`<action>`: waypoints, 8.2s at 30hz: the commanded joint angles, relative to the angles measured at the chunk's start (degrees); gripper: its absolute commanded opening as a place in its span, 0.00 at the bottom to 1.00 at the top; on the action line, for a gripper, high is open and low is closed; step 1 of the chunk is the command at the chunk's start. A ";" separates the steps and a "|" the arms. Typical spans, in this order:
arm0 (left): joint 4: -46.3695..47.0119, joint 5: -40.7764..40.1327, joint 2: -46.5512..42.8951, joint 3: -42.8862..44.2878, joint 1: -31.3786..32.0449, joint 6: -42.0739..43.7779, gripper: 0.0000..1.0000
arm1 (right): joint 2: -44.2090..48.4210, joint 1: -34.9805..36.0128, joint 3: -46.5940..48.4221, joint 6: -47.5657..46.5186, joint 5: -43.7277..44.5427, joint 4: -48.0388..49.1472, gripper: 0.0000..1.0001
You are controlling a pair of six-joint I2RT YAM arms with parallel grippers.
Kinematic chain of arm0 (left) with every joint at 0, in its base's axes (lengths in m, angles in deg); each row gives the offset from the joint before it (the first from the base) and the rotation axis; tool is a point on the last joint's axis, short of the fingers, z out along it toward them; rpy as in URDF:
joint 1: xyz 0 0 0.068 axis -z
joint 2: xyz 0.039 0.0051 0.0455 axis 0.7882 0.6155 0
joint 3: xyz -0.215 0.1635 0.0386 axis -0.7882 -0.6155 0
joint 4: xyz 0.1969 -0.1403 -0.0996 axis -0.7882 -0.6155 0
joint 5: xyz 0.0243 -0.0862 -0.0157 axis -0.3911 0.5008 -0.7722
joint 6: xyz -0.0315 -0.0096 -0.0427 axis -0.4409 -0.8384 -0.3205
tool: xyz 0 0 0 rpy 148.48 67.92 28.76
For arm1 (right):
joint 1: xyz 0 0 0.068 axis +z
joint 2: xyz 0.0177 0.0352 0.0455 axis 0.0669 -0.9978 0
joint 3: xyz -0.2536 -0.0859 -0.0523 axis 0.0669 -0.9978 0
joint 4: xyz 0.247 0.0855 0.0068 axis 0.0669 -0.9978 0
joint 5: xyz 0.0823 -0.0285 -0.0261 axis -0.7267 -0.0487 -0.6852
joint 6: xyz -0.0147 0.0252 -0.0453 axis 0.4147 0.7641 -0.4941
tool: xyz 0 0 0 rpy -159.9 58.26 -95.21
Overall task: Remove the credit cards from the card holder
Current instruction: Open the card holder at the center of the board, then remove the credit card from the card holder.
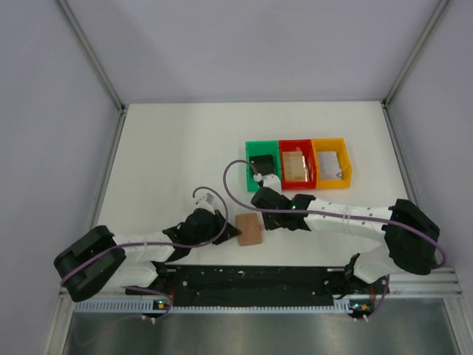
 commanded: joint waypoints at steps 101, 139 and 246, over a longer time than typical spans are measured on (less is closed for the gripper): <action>-48.85 -25.78 0.75 22.67 3.92 17.11 0.26 | 13.52 -15.25 -18.84 6.32 -35.19 38.99 0.14; -45.24 -24.71 -18.13 14.77 1.63 11.85 0.53 | -18.04 -6.45 1.91 1.57 -36.86 36.09 0.00; 6.18 0.69 -0.83 -3.08 -5.22 3.05 0.00 | -6.27 -17.17 -21.21 8.96 -36.70 43.76 0.01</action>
